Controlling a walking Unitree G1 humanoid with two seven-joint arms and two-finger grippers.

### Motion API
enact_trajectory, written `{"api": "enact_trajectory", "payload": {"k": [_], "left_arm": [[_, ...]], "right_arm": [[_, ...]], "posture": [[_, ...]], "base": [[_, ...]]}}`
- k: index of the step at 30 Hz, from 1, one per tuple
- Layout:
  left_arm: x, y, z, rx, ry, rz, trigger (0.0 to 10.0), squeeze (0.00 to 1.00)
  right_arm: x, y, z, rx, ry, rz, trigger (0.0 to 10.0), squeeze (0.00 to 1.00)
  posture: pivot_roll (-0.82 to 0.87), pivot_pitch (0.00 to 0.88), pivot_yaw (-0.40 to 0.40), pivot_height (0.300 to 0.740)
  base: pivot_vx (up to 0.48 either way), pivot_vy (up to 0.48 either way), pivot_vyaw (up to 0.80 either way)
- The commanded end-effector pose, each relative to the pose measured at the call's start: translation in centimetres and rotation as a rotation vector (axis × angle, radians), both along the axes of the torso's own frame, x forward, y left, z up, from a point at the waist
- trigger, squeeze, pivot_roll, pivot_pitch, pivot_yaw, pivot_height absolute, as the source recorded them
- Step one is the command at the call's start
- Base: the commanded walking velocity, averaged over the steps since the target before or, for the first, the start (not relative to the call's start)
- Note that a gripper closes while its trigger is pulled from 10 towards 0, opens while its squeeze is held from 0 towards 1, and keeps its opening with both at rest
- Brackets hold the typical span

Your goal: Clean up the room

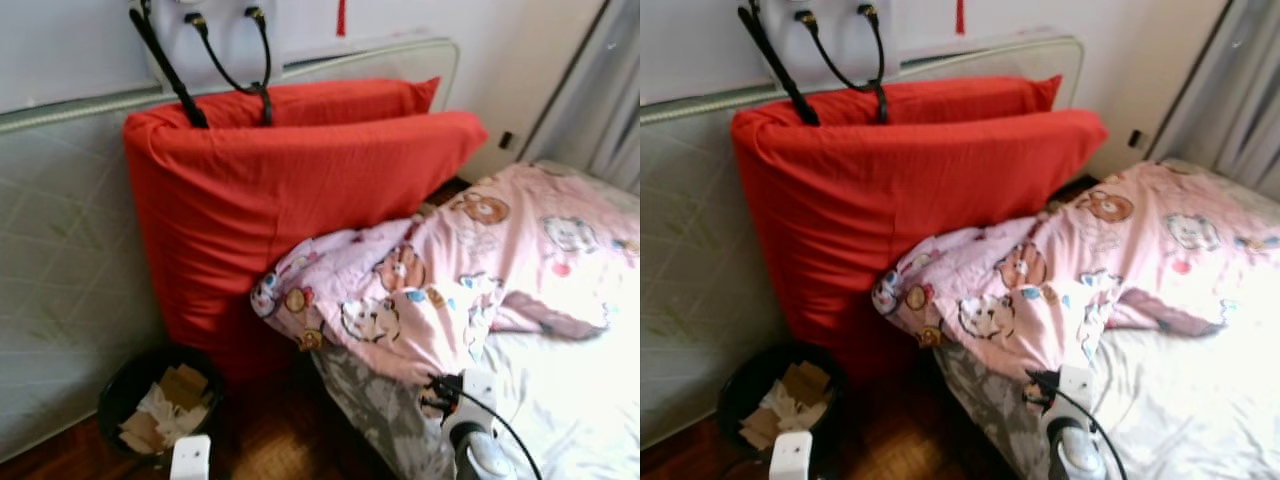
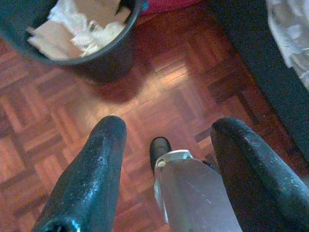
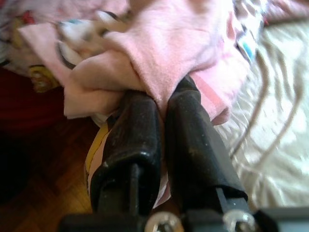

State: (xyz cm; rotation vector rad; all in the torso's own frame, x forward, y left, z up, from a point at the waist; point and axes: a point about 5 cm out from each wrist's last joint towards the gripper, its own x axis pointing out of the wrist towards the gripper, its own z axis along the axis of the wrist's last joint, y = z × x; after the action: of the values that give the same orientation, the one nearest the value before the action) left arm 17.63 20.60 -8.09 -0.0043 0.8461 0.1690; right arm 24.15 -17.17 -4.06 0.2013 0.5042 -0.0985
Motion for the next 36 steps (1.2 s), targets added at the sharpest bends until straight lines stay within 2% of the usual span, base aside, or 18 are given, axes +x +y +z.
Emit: {"api": "enact_trajectory", "payload": {"k": [1, 16, 30, 36], "left_arm": [[-0.6, -0.6, -0.4, -0.012, 0.026, -0.007, 10.0, 0.0], [-0.6, -0.8, -0.5, -0.011, 0.027, -0.016, 10.0, 0.0], [-0.8, -1.1, -0.5, -0.007, 0.032, -0.03, 10.0, 0.0], [-0.8, -1.1, -0.6, 0.005, 0.037, -0.038, 10.0, 0.0]], "right_arm": [[0.6, -0.5, 0.6, -0.019, -0.037, -0.012, 10.0, 0.0], [0.8, -0.8, 1.0, -0.045, -0.074, -0.019, 10.0, 0.0], [1.2, 0.0, 1.5, -0.072, -0.109, 0.009, 10.0, 0.0], [1.2, 0.4, 1.3, -0.065, -0.096, 0.033, 10.0, 0.0]], "posture": [[0.03, 0.001, -0.078, 0.74], [0.02, 0.0, -0.079, 0.74], [0.02, 0.0, -0.079, 0.74], [0.02, 0.0, -0.083, 0.74]], "base": [[-0.259, 0.0, 0.0], [-0.258, 0.0, 0.0], [-0.259, 0.0, 0.0], [0.0, 0.0, 0.0]]}}
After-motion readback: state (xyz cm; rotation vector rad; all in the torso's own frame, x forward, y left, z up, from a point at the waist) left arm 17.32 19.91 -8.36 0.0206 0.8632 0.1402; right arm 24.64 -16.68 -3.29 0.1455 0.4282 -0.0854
